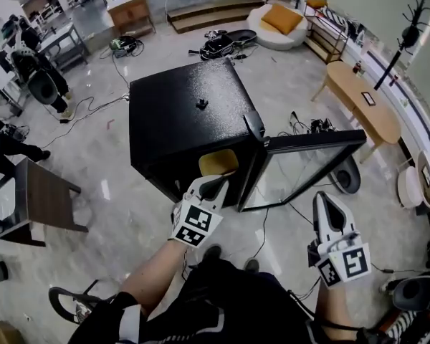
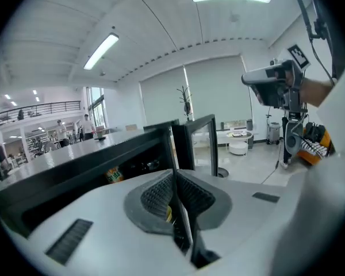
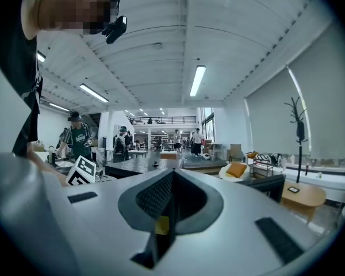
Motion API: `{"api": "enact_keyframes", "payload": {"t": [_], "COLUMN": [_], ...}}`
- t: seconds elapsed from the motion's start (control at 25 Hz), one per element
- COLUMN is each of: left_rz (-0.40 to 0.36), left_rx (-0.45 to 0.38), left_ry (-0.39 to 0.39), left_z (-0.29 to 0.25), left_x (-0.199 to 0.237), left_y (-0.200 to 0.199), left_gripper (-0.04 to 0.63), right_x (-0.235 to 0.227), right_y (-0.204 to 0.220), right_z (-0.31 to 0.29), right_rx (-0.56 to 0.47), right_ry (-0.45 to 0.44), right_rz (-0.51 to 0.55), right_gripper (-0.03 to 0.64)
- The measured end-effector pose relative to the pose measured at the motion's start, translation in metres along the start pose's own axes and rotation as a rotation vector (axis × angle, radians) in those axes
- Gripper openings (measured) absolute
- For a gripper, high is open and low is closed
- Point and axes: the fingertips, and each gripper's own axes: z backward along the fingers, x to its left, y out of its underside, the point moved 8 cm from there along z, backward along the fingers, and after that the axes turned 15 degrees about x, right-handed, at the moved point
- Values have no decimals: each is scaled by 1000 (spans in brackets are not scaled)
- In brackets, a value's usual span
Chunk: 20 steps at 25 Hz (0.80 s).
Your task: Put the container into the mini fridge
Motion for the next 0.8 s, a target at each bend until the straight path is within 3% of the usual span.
{"api": "enact_keyframes", "payload": {"t": [0.44, 0.8], "left_rz": [175, 220], "left_rx": [-225, -262], "left_ry": [-161, -302], "left_z": [91, 141], "left_x": [-27, -37], "left_y": [-46, -56], "left_gripper": [9, 9], "right_x": [-6, 0], "right_y": [-19, -33], "right_z": [-20, -36], "right_rx": [-42, -53], "right_ry": [-171, -218], "right_rz": [84, 111], "right_gripper": [17, 15]}}
